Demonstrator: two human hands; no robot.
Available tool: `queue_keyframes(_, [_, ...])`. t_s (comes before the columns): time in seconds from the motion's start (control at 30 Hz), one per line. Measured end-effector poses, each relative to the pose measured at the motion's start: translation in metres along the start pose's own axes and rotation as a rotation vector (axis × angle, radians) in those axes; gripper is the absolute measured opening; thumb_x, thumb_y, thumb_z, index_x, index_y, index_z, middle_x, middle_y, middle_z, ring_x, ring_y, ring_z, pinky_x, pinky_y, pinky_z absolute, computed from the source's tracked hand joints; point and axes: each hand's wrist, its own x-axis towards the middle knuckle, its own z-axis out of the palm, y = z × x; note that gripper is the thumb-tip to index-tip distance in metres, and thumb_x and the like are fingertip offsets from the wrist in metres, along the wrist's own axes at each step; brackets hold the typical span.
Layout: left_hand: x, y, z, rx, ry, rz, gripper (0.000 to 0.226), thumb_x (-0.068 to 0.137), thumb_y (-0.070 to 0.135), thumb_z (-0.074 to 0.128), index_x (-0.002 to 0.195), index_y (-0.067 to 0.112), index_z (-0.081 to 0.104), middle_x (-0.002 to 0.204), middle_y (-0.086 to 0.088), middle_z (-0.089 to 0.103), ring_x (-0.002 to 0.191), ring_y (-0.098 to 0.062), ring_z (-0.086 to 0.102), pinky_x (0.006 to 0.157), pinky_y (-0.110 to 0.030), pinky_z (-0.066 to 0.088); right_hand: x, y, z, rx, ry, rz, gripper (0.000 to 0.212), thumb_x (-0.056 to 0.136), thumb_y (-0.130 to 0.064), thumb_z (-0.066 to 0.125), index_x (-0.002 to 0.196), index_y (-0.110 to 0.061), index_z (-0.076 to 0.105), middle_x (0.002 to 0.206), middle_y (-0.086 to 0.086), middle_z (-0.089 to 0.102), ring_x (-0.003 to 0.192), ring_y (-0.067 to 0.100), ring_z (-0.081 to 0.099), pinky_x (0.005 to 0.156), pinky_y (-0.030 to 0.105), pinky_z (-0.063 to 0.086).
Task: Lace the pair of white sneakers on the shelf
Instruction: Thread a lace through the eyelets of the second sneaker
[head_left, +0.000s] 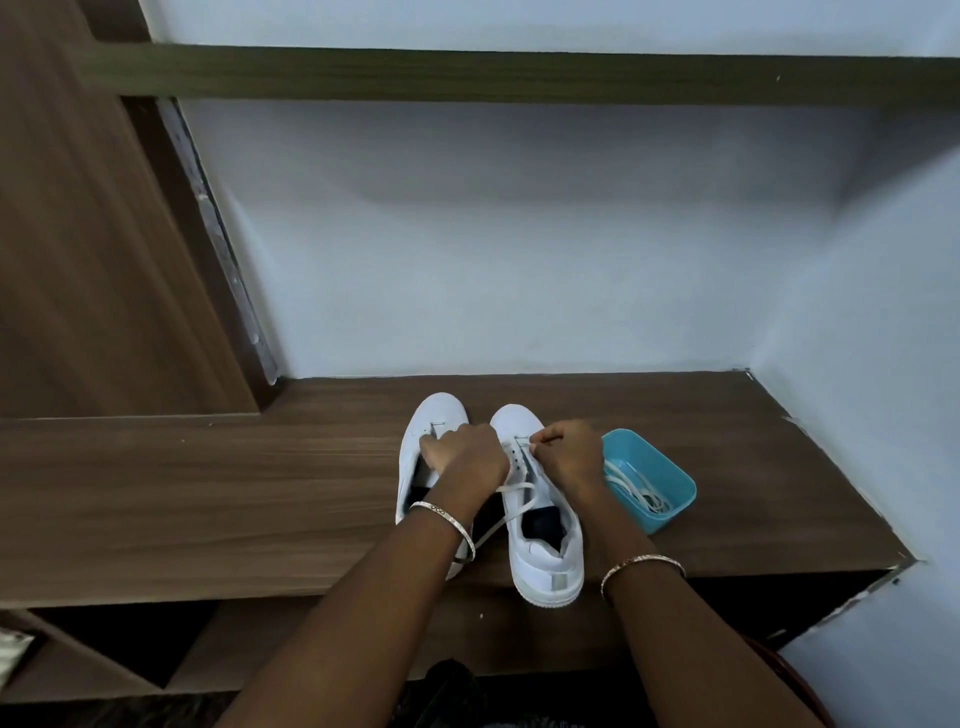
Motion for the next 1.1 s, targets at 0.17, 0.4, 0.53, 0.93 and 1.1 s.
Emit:
queue_keyframes(0.17, [0.012,0.006,0.013,-0.372,0.012,0.007,0.039,0.089,0.045,0.062,0.105,0.01,0.068,0.104,-0.015,0.071,0.102,-0.033,0.068,0.093,-0.042,0.051,0.002,0.001,0.0,-0.097,-0.002,-0.019,0.012,0.087,-0.015,0.069,0.088,-0.012,0.081,0.093,0.007,0.077,0.091,0.025,0.07,0.081,0.032,0.054])
queue_keyframes(0.4, [0.01,0.003,0.018,-0.657,-0.044,-0.053,0.043,0.073,0.045,0.066,0.086,0.005,0.072,0.082,-0.012,0.073,0.082,-0.03,0.071,0.072,-0.035,0.057,0.006,0.006,0.003,-0.11,-0.034,-0.025,0.011,0.086,-0.014,0.071,0.089,-0.013,0.081,0.093,0.007,0.078,0.092,0.024,0.07,0.081,0.03,0.054])
queue_keyframes(0.53, [0.019,-0.008,0.019,-0.867,-0.119,-0.115,0.013,0.08,0.012,0.069,0.077,0.002,0.076,0.078,-0.018,0.074,0.078,-0.033,0.073,0.077,-0.046,0.062,0.003,0.008,0.006,-0.074,-0.041,-0.047,0.013,0.084,-0.009,0.071,0.091,-0.012,0.082,0.094,0.007,0.078,0.093,0.023,0.07,0.085,0.032,0.055])
queue_keyframes(0.93, [0.017,-0.016,0.018,-1.299,-0.313,-0.228,0.014,0.092,-0.011,0.058,0.092,-0.006,0.071,0.083,-0.016,0.07,0.069,-0.023,0.067,0.059,-0.028,0.06,0.003,0.016,0.015,0.038,-0.022,-0.07,0.009,0.083,-0.008,0.076,0.09,-0.009,0.081,0.091,0.008,0.078,0.09,0.022,0.071,0.083,0.031,0.055])
queue_keyframes(1.1, [0.022,-0.017,0.025,-1.319,-0.306,-0.226,0.013,0.095,-0.004,0.058,0.092,-0.007,0.07,0.093,-0.022,0.069,0.078,-0.026,0.068,0.065,-0.03,0.061,0.002,0.015,0.019,0.027,-0.004,-0.104,0.006,0.084,-0.011,0.075,0.086,-0.01,0.081,0.087,0.007,0.077,0.084,0.022,0.071,0.078,0.032,0.056])
